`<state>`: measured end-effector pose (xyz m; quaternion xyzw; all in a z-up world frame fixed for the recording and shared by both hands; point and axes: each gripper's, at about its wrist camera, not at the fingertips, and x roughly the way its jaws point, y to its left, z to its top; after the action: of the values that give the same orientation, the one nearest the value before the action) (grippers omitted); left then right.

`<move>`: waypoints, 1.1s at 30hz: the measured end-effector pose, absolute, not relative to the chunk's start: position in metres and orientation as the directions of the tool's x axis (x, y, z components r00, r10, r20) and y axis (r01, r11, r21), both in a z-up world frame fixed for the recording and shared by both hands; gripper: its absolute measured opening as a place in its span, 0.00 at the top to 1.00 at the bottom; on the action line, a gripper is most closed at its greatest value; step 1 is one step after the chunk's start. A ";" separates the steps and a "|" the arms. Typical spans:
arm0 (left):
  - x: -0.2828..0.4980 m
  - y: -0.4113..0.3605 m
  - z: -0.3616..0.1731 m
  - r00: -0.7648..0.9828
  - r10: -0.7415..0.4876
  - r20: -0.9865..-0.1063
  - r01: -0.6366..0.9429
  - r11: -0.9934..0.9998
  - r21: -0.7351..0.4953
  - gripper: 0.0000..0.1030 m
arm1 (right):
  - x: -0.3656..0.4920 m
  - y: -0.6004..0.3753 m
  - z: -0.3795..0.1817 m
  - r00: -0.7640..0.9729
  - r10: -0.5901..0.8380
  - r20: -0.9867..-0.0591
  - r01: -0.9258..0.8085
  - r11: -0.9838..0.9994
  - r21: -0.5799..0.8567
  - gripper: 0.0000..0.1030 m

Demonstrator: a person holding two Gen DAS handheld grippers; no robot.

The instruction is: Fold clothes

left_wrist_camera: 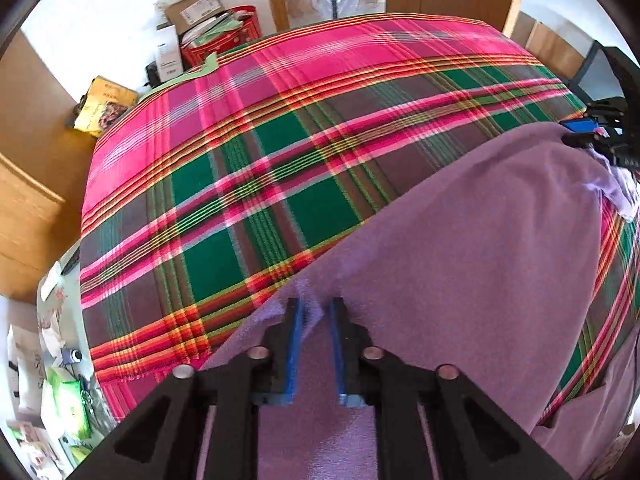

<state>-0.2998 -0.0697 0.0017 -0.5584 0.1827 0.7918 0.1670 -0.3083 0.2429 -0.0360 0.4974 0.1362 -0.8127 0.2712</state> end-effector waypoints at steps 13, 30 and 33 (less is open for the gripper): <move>-0.311 -0.089 0.006 -0.356 0.117 -0.927 -0.325 -0.946 0.005 0.98 | -0.312 0.227 -0.020 -0.531 -0.162 -0.832 0.534 -0.826 -0.180 0.95; -0.197 0.023 0.046 -0.388 0.259 -0.885 -0.631 -0.774 0.050 0.86 | -0.218 0.312 0.010 -0.648 -0.094 -0.756 0.296 -0.945 -0.136 0.78; -0.169 0.061 0.028 -0.371 0.228 -0.900 -0.706 -0.699 0.114 0.86 | -0.192 0.319 0.004 -0.638 -0.104 -0.763 0.288 -0.951 -0.111 0.77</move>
<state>-0.1694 0.0615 0.0280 -0.4767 0.2508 0.7889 0.2957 -0.1924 0.3194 0.0043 0.4110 0.1117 -0.8982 0.1090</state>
